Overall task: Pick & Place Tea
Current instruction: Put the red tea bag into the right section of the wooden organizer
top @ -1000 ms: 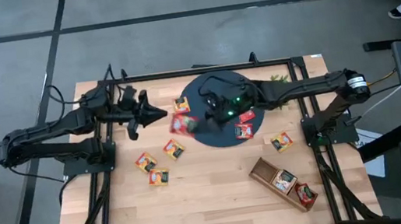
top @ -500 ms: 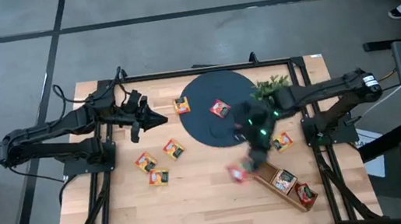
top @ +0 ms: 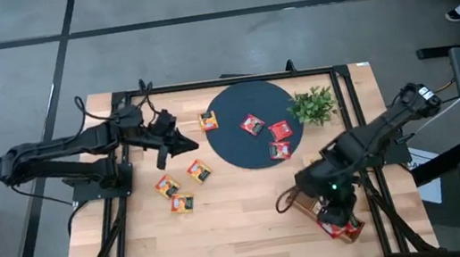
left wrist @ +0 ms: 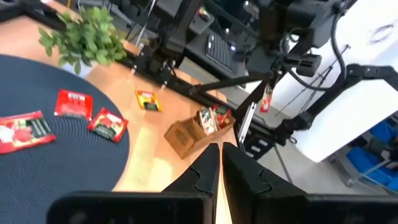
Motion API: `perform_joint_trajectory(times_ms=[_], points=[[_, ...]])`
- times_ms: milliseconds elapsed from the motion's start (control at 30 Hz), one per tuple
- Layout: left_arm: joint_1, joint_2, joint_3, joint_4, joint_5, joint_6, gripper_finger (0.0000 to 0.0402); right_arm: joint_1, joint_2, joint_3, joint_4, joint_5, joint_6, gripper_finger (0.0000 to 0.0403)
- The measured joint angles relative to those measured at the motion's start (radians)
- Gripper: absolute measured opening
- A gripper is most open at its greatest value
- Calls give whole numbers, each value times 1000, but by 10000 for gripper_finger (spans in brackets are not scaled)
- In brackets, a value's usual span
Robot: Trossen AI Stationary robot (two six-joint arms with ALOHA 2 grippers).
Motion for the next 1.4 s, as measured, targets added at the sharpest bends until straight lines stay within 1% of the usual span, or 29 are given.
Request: perform_joint_trajectory(times_ms=[100,200,333,500,633,867,1000,1133,1300,1400], points=[[-15,23,0,0,-1,1,15,45,0,0,0,46,110,0],[-26,44,0,0,-1,1,15,82,0,0,0,81,186,0],[-43,60,0,13,-1,1,15,132,0,-18,5,95,253,0],[-60,60,0,36,-1,2,15,184,1,-105,69,94,311,0],[-64,59,0,52,0,-4,13,202,1,-196,176,95,356,0],[-64,59,0,53,-1,-28,11,240,1,-308,195,95,462,0],[-64,59,-1,57,-1,-40,8,255,1,-366,272,95,532,0],[-64,59,-1,66,-15,-42,6,256,1,-408,350,104,605,0],[-64,59,-1,68,-47,-54,6,255,1,-433,353,124,693,0],[-64,59,-1,68,-61,-54,6,255,1,-434,351,139,719,0]])
